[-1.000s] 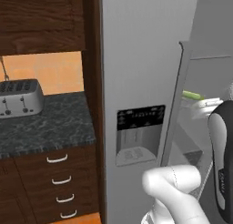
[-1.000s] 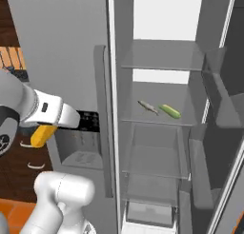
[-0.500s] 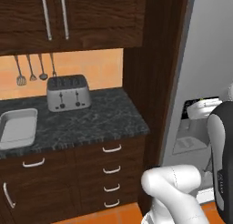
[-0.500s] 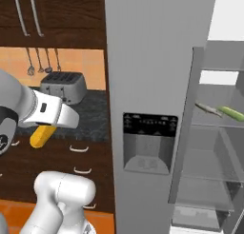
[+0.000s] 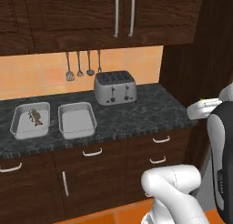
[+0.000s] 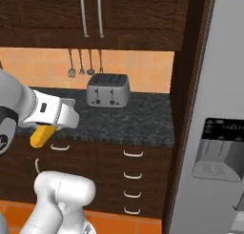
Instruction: Place one corn and one fish in each tupperware on the nearby counter, to pack two identical lunches.
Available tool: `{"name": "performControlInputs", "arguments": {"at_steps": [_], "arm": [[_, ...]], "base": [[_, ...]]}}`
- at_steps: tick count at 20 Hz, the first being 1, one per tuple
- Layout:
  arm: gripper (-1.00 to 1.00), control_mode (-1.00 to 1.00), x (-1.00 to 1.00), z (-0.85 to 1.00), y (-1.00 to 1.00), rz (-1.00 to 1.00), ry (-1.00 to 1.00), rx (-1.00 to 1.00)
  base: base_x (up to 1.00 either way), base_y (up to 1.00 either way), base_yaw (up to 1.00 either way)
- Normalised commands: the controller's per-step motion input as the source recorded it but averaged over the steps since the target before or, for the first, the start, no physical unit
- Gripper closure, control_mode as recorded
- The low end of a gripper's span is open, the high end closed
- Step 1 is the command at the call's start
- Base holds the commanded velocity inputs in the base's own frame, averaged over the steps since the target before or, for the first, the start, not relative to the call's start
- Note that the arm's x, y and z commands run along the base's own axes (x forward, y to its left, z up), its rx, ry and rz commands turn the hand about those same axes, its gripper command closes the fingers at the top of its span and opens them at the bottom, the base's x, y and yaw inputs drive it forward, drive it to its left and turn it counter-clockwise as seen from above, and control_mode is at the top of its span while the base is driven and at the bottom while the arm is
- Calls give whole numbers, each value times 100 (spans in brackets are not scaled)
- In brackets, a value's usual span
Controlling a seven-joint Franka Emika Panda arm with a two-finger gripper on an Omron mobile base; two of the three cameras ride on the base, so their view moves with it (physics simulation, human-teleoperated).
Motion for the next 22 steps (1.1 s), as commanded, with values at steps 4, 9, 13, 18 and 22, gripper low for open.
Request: {"name": "performControlInputs", "arguments": {"at_steps": [4, 9, 13, 18, 22], "arm": [[100, 100, 0, 0, 0, 0, 0, 0], [100, 100, 0, 0, 0, 0, 0, 0], [100, 100, 0, 0, 0, 0, 0, 0], [100, 100, 0, 0, 0, 0, 0, 0], [100, 100, 0, 0, 0, 0, 0, 0]], "base": [[0, 100, 0], [0, 100, 0], [23, 100, 0], [74, 91, 0], [91, 43, 1]]}}
